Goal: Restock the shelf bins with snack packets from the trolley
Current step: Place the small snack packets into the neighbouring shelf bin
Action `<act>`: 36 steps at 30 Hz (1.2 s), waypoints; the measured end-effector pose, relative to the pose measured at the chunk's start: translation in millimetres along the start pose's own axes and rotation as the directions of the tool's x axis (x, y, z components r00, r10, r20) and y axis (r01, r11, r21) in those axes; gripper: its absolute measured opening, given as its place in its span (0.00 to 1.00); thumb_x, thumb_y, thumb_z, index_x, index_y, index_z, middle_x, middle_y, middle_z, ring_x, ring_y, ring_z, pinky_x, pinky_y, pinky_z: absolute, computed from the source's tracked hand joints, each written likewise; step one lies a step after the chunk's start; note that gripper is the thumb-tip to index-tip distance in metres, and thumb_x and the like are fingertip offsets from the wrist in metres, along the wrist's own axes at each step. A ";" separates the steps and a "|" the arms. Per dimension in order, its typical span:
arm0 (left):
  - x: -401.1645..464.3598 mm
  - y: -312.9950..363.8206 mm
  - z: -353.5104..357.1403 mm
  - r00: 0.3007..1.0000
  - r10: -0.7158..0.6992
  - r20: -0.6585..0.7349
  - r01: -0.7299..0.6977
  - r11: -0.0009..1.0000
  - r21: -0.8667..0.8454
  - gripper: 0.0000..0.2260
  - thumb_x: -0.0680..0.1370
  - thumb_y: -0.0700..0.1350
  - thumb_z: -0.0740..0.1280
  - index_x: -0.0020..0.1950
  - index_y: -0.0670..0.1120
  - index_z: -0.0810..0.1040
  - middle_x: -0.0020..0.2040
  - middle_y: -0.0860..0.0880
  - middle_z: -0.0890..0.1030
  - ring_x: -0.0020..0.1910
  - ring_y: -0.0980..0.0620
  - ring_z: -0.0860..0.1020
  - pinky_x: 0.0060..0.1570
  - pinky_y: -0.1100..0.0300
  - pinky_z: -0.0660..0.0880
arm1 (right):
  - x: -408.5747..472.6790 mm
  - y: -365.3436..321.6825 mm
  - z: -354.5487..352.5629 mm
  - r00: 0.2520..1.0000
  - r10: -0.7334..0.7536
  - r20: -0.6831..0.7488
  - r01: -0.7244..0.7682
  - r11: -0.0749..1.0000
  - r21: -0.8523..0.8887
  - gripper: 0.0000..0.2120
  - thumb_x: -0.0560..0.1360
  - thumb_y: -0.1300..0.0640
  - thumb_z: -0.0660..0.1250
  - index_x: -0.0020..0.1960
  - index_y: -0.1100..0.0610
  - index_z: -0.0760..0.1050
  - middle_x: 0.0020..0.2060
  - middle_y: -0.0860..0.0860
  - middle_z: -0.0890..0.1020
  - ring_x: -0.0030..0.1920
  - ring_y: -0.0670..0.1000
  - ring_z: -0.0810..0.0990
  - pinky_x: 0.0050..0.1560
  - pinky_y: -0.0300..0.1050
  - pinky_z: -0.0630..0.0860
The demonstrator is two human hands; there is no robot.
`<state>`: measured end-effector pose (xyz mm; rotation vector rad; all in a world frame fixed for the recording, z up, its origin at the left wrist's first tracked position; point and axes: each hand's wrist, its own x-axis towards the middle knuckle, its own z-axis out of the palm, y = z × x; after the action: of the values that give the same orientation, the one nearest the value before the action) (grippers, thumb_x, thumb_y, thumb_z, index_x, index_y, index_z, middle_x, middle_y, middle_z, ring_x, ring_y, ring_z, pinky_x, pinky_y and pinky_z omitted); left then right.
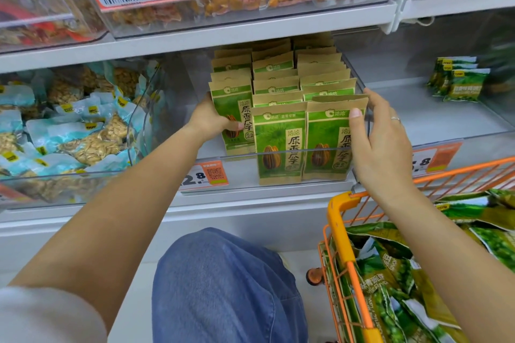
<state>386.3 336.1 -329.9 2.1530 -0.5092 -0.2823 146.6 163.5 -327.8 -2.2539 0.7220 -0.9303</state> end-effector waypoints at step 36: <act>10.4 -14.1 3.9 0.999 0.034 0.038 -0.041 0.977 0.209 0.36 0.65 0.45 0.80 0.70 0.46 0.70 0.61 0.50 0.78 0.60 0.50 0.76 0.53 0.63 0.70 | 0.4 1.5 0.6 1.000 -0.007 -0.006 0.007 1.000 -0.002 0.27 0.78 0.41 0.48 0.71 0.52 0.65 0.64 0.52 0.75 0.64 0.53 0.72 0.58 0.52 0.71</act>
<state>397.7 336.0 -343.8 2.3431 -0.6224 -0.2538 146.9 162.3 -329.0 -2.2574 0.7180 -0.9410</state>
